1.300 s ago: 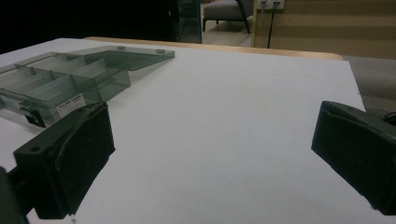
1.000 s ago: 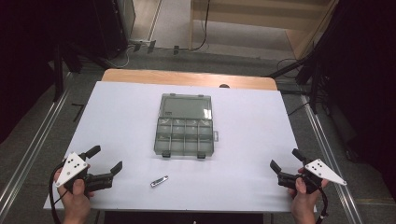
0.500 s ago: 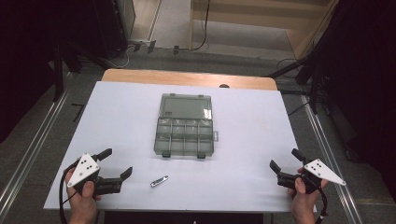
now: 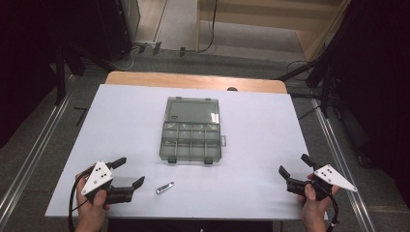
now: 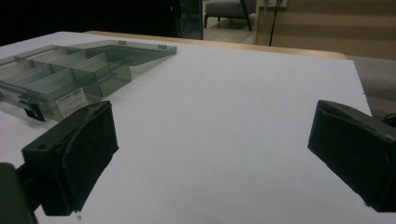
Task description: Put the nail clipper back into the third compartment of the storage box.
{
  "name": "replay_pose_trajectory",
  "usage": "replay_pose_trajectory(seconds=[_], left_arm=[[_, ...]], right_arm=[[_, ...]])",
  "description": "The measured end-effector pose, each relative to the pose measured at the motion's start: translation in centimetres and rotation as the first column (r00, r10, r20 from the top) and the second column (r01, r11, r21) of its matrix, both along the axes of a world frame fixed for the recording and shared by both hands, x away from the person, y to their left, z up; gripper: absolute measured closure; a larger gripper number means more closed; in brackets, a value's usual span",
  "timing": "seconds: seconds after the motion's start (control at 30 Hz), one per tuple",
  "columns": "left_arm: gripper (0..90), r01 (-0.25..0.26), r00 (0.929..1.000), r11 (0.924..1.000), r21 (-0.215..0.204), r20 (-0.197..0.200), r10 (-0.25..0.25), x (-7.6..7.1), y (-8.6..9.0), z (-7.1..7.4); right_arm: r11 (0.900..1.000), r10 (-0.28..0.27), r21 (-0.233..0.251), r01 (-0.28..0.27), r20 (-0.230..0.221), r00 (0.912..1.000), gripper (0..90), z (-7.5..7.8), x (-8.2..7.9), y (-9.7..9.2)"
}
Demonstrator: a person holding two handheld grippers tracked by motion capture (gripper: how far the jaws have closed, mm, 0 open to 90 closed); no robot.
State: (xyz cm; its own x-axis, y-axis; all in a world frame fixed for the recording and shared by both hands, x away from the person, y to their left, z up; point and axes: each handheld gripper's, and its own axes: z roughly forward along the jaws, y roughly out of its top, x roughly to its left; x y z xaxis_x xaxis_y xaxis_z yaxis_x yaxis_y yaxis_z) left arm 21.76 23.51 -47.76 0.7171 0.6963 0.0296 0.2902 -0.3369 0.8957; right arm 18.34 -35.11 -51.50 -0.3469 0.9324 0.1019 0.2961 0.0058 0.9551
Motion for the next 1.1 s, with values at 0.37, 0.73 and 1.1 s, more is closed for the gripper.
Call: replay_pose_trajectory(seconds=[0.37,0.73,1.1], left_arm=[[11.8,0.101,0.9924,0.9928,0.064,-0.077,-0.096,0.0,-1.7,-0.5],[13.3,0.148,0.984,0.9801,0.132,-0.119,-0.133,-0.1,-3.0,-1.1],[31.2,0.174,0.9718,0.9735,0.149,-0.186,-0.145,-0.4,-4.6,-1.3]], right_arm=[[1.0,0.001,-0.003,-0.001,-0.001,1.0,2.2,0.0,0.1,0.0],[1.0,-0.001,-0.007,0.001,-0.007,1.0,3.3,0.0,0.1,0.1],[0.9999,0.0,-0.016,0.0,-0.008,1.0,4.5,-0.1,0.2,0.2]])
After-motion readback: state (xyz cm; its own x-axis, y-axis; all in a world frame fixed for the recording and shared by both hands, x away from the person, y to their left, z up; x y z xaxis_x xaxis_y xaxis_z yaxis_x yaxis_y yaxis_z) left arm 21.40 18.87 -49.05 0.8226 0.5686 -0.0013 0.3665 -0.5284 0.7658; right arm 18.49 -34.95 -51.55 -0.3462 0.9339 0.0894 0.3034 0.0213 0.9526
